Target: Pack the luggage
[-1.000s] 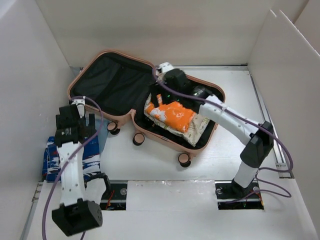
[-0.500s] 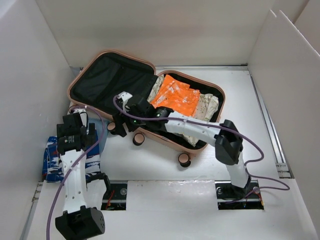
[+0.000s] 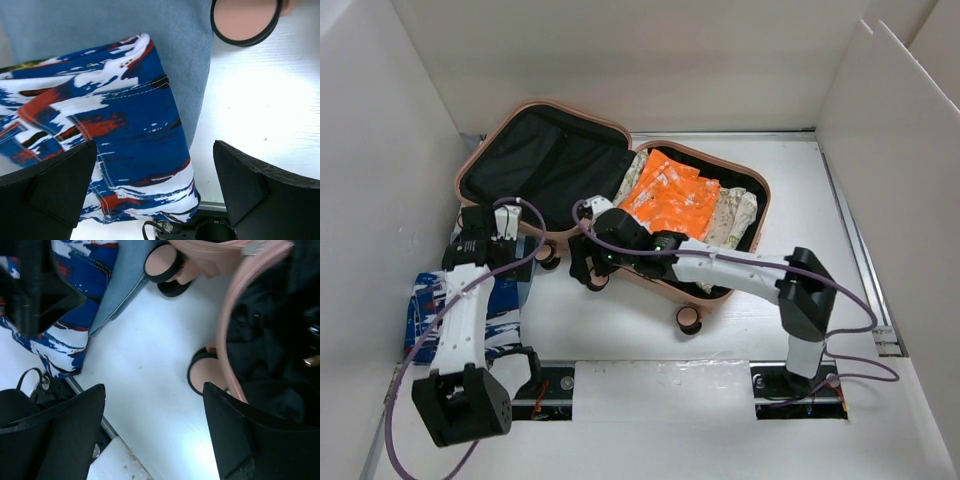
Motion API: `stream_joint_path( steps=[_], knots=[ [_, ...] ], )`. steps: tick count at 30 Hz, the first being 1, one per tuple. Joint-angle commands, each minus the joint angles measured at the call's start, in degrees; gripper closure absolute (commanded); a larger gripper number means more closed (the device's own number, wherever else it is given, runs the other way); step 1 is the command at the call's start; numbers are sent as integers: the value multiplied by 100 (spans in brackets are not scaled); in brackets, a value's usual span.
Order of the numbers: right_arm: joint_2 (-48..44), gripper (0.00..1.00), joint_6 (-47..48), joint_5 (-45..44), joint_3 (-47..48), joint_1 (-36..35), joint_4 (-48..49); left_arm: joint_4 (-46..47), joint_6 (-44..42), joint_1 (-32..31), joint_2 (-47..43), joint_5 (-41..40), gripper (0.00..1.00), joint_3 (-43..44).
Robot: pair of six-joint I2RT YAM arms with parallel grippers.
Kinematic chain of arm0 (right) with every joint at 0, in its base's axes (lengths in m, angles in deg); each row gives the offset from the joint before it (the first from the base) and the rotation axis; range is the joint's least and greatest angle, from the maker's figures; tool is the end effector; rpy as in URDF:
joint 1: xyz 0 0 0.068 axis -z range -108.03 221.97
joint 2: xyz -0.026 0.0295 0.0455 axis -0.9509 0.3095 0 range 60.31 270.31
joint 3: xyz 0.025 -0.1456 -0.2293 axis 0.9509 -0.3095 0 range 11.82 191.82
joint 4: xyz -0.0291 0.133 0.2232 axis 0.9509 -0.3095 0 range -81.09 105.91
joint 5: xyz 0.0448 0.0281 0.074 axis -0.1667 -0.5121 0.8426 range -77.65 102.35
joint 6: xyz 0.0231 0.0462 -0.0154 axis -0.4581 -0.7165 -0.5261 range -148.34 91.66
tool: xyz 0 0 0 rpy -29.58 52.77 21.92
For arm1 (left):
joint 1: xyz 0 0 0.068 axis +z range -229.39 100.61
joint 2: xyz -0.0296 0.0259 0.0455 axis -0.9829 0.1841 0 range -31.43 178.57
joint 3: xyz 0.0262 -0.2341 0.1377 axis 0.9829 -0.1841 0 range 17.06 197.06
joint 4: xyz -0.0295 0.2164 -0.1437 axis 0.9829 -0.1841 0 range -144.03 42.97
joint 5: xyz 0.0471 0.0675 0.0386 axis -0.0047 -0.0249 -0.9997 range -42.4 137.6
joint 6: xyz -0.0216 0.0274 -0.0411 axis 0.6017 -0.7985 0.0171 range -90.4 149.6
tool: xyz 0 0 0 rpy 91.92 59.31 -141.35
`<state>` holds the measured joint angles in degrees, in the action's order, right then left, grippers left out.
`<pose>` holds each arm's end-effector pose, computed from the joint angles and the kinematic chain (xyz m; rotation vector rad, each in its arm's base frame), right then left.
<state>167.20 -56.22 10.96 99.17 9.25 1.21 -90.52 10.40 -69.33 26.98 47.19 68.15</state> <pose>0.2017 0.3891 0.2790 -0.6758 2.2030 0.8469 0.1985 0.0355 0.2817 0.1939 2.4640 0.2308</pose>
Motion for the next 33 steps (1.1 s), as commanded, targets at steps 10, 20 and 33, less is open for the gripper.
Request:
stream_joint_path(
  steps=[10,20,33],
  knots=[
    [-1038,17,-113,-837,-1202,198,477,656,214,-241,1260,-1320,1,-336],
    [-1319,17,-60,-766,-1572,418,477,1306,277,-453,1884,-2278,1,-837],
    [-1592,17,-60,-925,-1686,418,301,1783,83,-189,2438,-2333,69,-1075]
  ],
)
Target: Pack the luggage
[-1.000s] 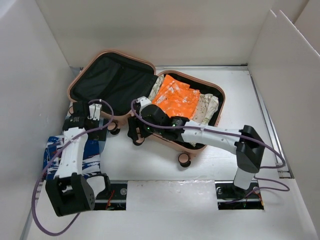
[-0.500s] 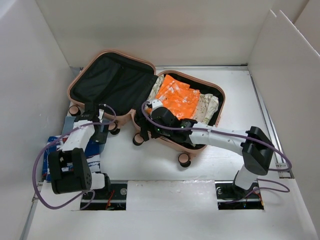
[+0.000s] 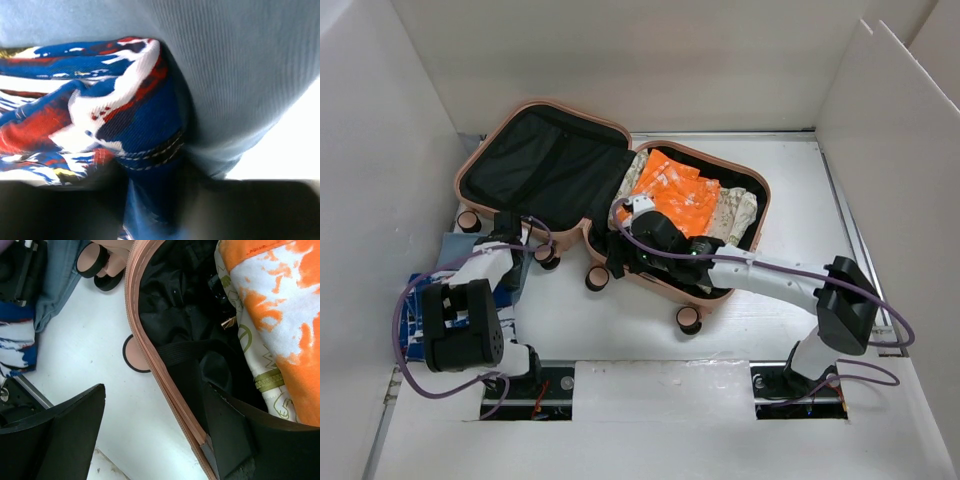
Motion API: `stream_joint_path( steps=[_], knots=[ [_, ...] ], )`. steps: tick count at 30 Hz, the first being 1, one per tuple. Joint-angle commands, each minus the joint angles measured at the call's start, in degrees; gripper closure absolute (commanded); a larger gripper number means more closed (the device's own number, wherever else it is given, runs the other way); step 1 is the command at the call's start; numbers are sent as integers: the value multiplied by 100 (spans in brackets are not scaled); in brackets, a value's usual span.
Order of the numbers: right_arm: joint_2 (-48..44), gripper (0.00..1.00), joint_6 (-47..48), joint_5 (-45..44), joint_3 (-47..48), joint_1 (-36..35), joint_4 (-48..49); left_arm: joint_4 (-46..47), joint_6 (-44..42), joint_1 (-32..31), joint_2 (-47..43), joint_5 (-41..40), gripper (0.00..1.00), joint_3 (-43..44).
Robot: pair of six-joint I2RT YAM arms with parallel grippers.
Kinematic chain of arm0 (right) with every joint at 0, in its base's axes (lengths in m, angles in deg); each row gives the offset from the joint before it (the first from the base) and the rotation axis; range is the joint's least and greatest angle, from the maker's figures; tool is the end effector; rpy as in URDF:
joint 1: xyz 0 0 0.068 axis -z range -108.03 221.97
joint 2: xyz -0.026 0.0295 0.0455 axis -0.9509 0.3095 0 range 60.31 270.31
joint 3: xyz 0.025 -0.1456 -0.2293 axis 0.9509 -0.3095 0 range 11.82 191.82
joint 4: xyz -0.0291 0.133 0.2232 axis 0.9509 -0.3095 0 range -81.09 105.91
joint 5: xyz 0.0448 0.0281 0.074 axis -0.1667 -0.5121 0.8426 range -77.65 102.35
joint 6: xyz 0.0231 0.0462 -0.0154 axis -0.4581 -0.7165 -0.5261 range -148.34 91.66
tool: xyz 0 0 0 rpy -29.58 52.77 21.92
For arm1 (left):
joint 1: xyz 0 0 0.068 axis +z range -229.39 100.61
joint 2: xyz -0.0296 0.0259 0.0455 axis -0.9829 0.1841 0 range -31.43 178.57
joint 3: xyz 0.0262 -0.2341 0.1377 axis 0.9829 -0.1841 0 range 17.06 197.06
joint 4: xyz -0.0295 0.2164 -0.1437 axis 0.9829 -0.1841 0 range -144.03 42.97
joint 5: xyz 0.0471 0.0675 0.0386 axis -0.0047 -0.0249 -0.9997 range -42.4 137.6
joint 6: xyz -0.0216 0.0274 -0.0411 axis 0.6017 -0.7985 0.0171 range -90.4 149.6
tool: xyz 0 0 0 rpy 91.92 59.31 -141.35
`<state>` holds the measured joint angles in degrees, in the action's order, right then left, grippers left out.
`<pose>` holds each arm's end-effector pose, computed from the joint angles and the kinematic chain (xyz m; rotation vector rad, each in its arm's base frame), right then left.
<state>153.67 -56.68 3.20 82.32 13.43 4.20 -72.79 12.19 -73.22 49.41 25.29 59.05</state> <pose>0.2003 0.3164 0.2751 -0.4944 2.1948 0.6814 0.2493 0.0405 0.1706 0.1459 2.7144 0.6492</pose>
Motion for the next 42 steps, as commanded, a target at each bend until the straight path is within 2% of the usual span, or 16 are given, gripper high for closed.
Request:
stream_joint_path(
  steps=[1,2,9,16,25,29,35,40,41,42],
  knots=[
    [-240,17,-14,-149,-1,1,-68,-43,-96,200,135,-47,96,-35],
    [-292,17,-14,-149,-1,1,-69,-156,-96,200,-31,50,100,27],
    [-345,16,161,-271,253,54,-455,-1096,9,200,-849,700,100,941],
    [-345,16,276,-324,482,159,-710,-1607,9,200,-1359,1421,100,1512],
    [-450,16,382,-325,710,221,-939,-2231,-43,200,-1449,2327,100,2620],
    [-450,16,382,-325,711,273,-992,-2293,-271,200,-1387,2327,100,2210],
    [-503,16,382,-325,711,273,-992,-1784,-333,-19,-1370,2284,100,1540],
    [-565,16,277,-325,536,273,-939,-1678,-333,-20,-1106,2283,64,1277],
    [-565,16,276,-325,535,273,-939,-1626,-333,-20,-1105,2118,59,1206],
    [-617,16,276,-325,465,273,-939,-1625,-333,-20,-1044,2038,50,1127]
  ],
)
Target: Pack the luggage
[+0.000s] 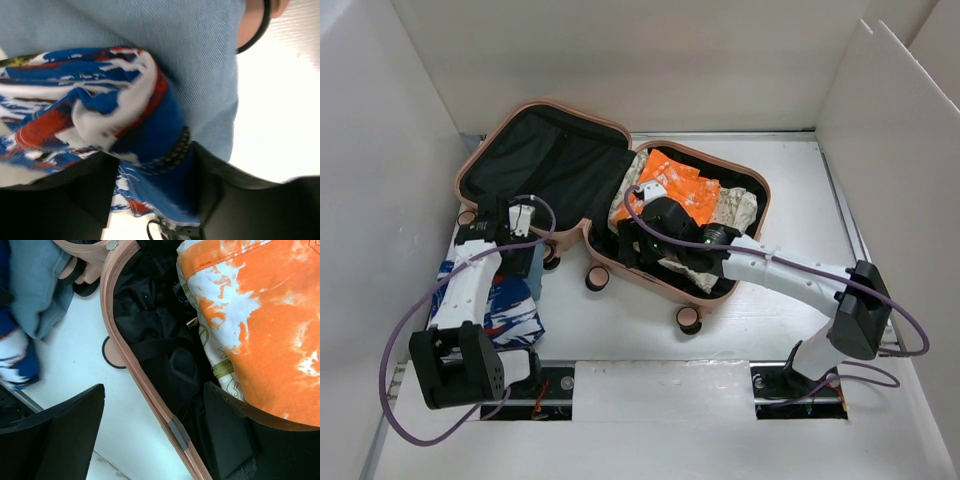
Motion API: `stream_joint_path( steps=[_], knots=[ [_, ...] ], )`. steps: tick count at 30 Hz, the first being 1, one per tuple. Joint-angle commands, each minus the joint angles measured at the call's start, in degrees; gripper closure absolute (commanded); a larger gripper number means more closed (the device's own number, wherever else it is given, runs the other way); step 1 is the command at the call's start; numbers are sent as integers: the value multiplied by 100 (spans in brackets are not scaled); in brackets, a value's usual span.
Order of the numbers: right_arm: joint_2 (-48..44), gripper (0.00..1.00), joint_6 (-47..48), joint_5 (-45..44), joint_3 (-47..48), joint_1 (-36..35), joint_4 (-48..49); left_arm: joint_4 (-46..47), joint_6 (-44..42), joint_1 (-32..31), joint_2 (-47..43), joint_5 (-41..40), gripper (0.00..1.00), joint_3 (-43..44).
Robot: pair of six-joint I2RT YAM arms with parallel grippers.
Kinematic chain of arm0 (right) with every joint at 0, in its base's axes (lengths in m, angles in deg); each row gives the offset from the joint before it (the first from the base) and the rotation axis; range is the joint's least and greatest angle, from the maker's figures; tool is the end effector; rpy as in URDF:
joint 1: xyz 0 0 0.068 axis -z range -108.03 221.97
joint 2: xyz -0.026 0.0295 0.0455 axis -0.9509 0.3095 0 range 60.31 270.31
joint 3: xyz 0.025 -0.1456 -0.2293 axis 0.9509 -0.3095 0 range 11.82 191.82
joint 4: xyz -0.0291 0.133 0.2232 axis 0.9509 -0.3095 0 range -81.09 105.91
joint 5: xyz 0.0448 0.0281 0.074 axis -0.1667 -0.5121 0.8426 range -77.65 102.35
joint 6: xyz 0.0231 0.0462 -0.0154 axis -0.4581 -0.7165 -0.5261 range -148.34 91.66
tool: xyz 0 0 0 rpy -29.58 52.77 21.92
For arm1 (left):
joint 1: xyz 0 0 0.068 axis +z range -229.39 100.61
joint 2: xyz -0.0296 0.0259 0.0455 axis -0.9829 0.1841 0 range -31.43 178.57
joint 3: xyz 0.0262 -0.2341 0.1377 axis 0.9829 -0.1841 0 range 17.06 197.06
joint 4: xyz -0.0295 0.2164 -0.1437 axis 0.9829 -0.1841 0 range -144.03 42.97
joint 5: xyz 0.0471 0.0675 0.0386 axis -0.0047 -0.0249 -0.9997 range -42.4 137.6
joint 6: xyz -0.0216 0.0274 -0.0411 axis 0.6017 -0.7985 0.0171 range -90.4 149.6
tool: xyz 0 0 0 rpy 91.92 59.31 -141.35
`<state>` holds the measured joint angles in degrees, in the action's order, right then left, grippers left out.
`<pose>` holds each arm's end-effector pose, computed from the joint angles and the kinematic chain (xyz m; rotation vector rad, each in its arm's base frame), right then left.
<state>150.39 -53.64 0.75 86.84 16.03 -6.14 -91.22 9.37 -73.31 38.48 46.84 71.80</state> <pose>0.2073 0.2936 0.3060 -0.4867 2.2082 0.5572 0.2359 0.0256 0.2610 0.3178 2.5986 0.1802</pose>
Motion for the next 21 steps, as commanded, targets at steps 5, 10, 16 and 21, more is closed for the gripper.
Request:
stream_joint_path(
  steps=[5,10,16,21],
  knots=[
    [-395,16,-203,-80,-207,13,279,279,-104,-11,163,-539,31,-745],
    [-509,16,-256,-193,-321,13,279,384,18,-11,163,-733,30,-930],
    [-562,16,-308,-194,-322,13,174,-54,89,-11,-318,-523,55,-579],
    [-615,16,-309,-247,-322,13,174,-362,-34,-11,-672,-452,100,-438]
  ],
)
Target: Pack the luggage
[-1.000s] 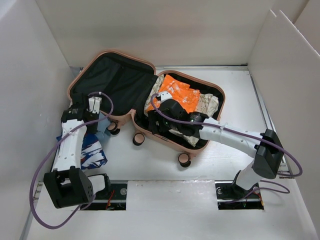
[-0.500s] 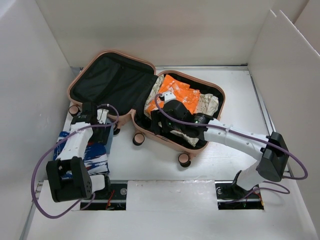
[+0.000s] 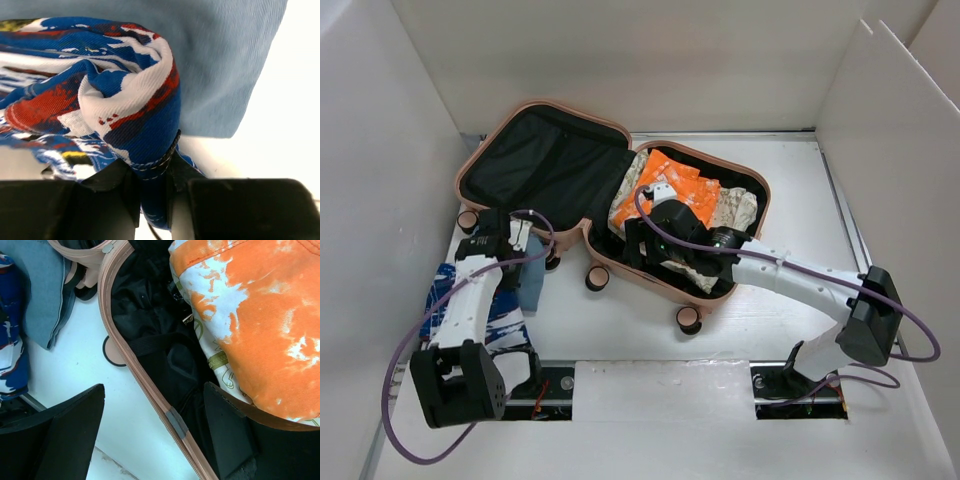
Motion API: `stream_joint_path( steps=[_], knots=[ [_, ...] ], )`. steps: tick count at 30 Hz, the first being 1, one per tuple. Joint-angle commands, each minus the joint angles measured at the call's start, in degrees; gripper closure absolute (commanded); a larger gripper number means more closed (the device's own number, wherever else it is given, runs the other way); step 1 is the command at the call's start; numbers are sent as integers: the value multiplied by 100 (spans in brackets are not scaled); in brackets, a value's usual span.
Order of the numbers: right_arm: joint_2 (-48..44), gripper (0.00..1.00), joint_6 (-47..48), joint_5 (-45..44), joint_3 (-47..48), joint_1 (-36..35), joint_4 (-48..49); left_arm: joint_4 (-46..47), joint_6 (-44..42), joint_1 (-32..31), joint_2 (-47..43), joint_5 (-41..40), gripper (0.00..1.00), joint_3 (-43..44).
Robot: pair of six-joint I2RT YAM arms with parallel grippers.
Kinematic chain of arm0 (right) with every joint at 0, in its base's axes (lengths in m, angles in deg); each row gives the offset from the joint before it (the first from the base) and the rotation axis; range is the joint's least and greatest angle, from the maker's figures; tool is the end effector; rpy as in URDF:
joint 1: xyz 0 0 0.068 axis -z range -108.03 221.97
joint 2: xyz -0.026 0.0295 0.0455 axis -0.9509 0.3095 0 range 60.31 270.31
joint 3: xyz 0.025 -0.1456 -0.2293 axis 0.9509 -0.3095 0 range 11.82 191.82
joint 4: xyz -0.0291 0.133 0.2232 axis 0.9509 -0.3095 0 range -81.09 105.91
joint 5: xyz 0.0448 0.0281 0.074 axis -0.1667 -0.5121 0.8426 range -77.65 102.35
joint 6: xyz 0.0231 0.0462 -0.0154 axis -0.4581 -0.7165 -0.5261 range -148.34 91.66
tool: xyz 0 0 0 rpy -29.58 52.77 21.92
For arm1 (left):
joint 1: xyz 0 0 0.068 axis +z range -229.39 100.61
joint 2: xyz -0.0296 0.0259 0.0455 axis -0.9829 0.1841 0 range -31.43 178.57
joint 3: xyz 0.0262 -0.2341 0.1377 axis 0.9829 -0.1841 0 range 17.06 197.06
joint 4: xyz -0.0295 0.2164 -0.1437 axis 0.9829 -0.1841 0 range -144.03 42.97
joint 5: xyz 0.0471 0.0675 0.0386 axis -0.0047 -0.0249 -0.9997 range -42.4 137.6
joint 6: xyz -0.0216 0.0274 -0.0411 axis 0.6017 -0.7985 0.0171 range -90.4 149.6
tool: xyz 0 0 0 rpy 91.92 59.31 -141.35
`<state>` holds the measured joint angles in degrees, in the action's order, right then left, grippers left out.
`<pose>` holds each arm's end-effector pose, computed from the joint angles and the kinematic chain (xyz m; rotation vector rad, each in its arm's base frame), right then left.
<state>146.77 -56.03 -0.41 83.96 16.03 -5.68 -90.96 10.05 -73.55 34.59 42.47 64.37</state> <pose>0.1992 0.2805 0.3107 -0.4220 2.1997 0.5748 0.2129 0.0250 0.2358 0.2913 2.6675 0.2608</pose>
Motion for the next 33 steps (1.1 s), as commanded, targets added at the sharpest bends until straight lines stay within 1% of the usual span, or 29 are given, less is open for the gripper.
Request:
stream_joint_path(
  steps=[1,7,10,11,14,15,16,17,18,21,22,23,25,26,27,28,29,30,31,33],
  knots=[
    [-252,16,-71,-131,-33,13,128,-441,-102,13,-361,-15,100,366],
    [-252,16,-71,-184,72,13,14,-898,-224,13,-669,-120,100,831],
    [-199,16,-71,-236,125,13,-56,-899,-225,13,-810,221,100,1367],
    [-199,16,-71,-236,186,13,-117,-847,-225,13,-810,362,100,1664],
    [-199,15,-71,-315,257,13,-258,-732,-41,13,-363,951,100,2114],
    [-199,15,-18,-315,257,126,-337,-732,-40,13,-196,1100,100,2412],
    [-269,15,-18,-315,257,180,-338,-680,56,13,197,1423,100,2580],
    [-270,15,-18,-237,257,241,-425,-679,170,-48,410,1583,100,2747],
    [-339,15,-18,-236,257,372,-547,-679,232,-49,612,1724,100,3157],
    [-550,15,104,-236,257,601,-794,-679,364,-557,1412,1884,100,3915],
    [-690,15,175,-236,179,759,-925,-679,451,-715,1588,1936,100,4466],
    [-770,15,175,-236,126,839,-979,-679,530,-1065,1911,1936,100,4732],
    [-937,15,228,-236,-6,1093,-1049,-679,601,-1453,2203,1936,100,5399],
    [-1129,15,228,-236,-181,1207,-1050,-679,697,-1637,2353,1936,100,5586],
    [-1235,15,289,-236,-270,1304,-1102,-627,750,-2022,2659,1936,100,5735],
    [-1349,15,290,-175,-366,1418,-1102,-574,803,-2217,2827,1936,100,5893],
    [-1464,15,359,-175,-463,1681,-1102,-574,865,-2402,2985,1936,100,6217],
    [-1691,15,517,-70,-620,1822,-1102,-574,944,-2578,3318,1936,100,6377],
    [-1798,15,614,113,-692,1972,-1102,-513,944,-2928,3478,2006,100,6526],
    [-2087,15,921,290,-815,2446,-1181,-407,1032,-3272,3759,2007,100,6931]
  ],
)
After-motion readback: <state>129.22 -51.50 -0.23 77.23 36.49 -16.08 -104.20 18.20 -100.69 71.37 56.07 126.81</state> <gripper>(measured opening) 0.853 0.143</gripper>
